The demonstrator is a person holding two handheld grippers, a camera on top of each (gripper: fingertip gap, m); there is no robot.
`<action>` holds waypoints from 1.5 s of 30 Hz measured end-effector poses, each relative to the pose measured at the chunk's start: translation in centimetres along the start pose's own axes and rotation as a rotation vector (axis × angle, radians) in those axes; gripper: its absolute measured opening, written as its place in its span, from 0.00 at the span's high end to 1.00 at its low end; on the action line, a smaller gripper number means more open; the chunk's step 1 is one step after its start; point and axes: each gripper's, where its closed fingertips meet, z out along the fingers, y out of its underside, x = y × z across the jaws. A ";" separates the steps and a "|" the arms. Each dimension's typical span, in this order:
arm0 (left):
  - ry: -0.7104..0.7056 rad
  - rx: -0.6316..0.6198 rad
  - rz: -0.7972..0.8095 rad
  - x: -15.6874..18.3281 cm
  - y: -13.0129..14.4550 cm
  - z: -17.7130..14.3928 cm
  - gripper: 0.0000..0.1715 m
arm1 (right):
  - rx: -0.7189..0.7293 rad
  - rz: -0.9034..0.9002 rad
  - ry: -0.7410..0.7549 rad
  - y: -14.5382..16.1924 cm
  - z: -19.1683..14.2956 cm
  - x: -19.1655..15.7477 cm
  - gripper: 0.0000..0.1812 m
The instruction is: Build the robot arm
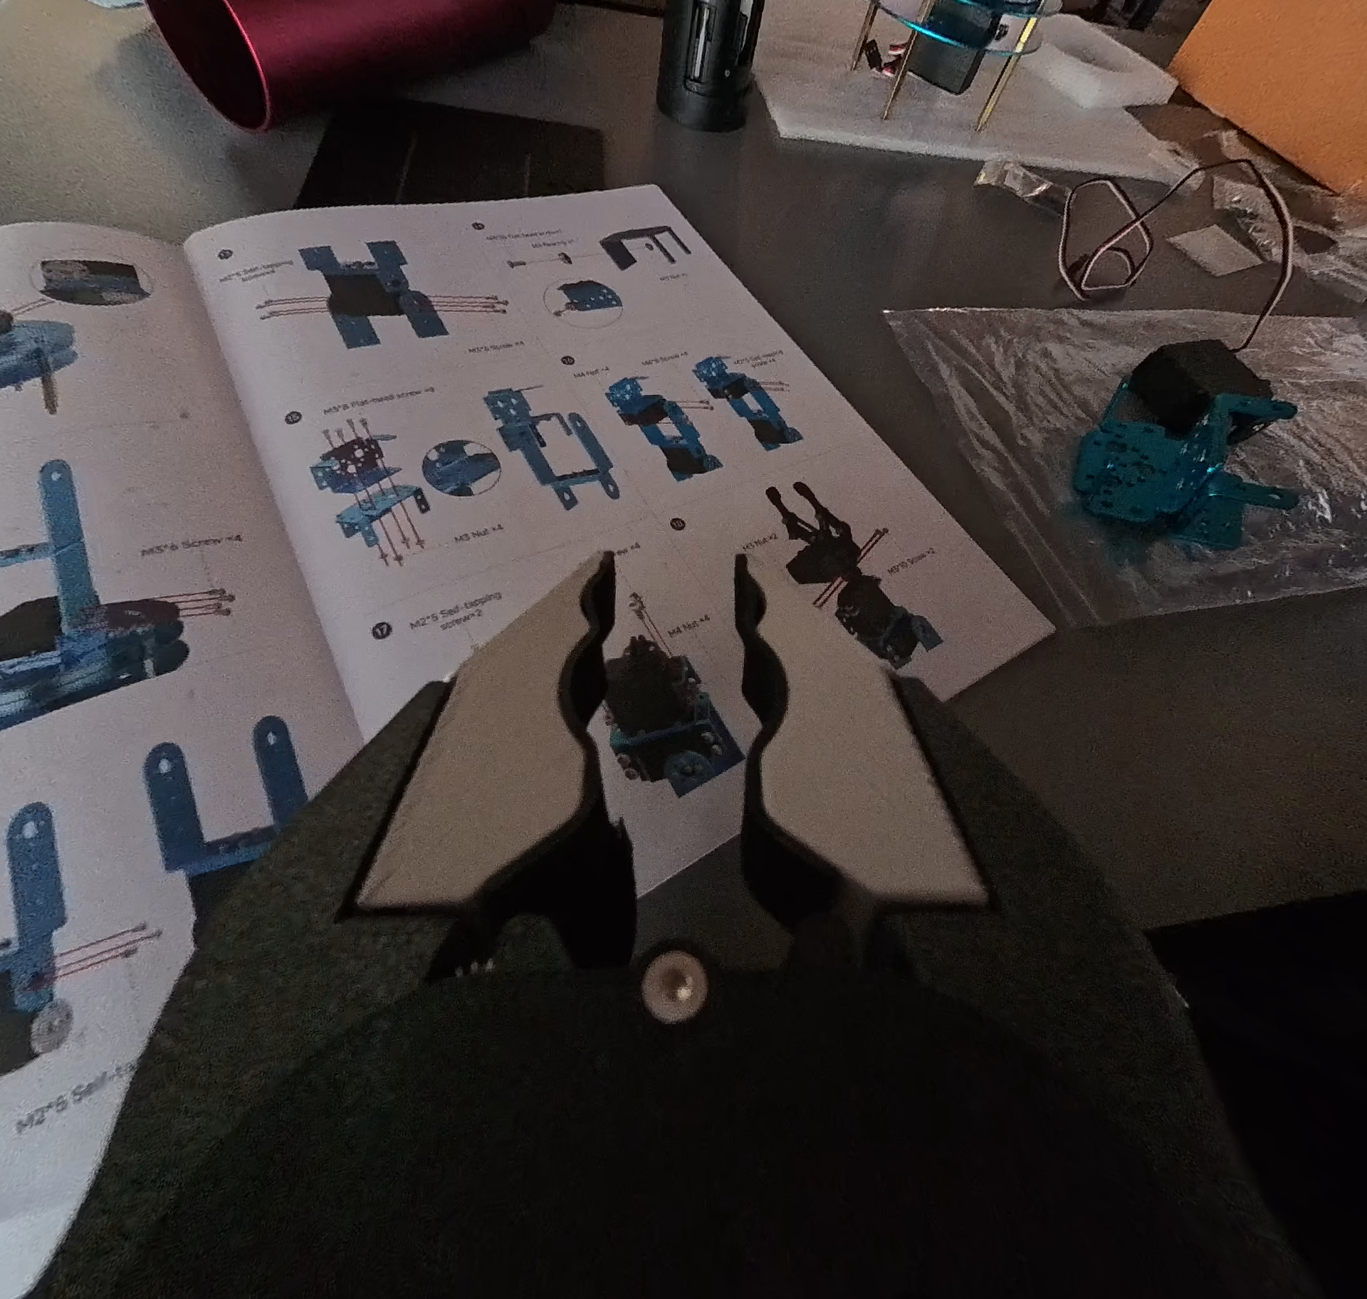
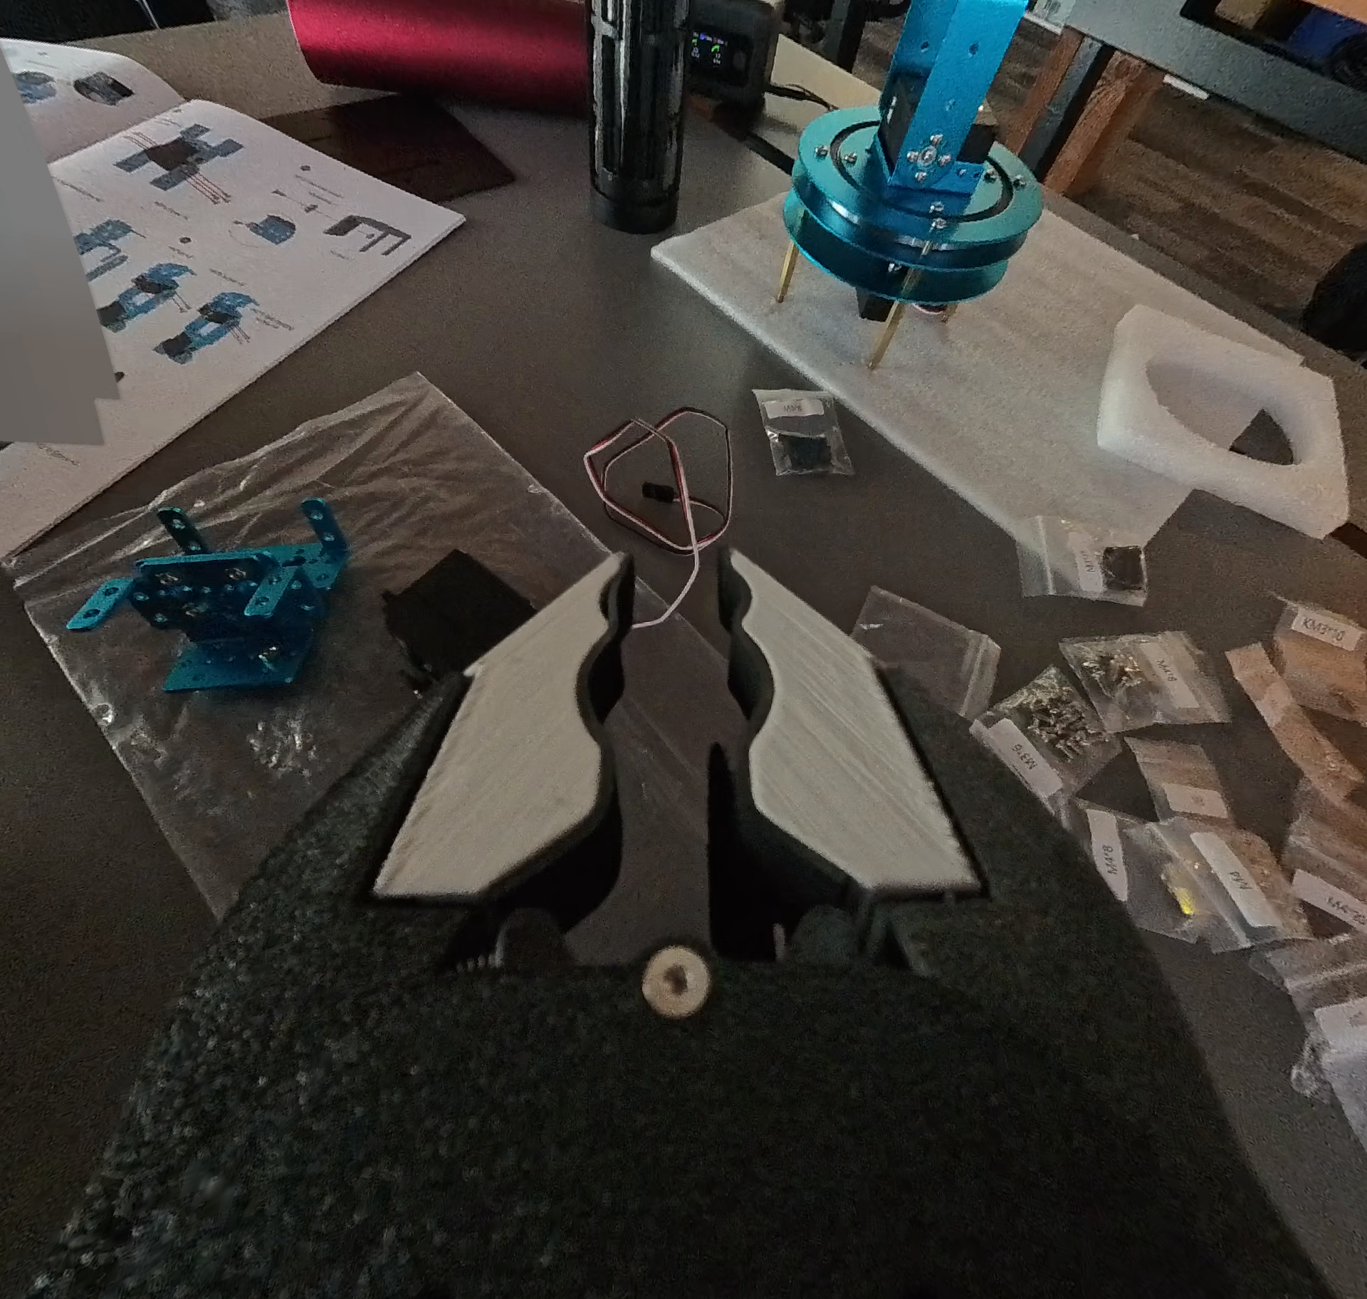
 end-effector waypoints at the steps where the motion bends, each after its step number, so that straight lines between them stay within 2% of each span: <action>1: -0.002 -0.003 0.003 0.0 0.1 0.0 0.81 | -0.001 0.002 0.000 0.0 0.0 0.0 0.88; 45: 0.013 -0.023 0.011 0.7 0.6 0.1 0.82 | -0.056 -0.010 -0.010 0.9 0.1 -1.2 0.88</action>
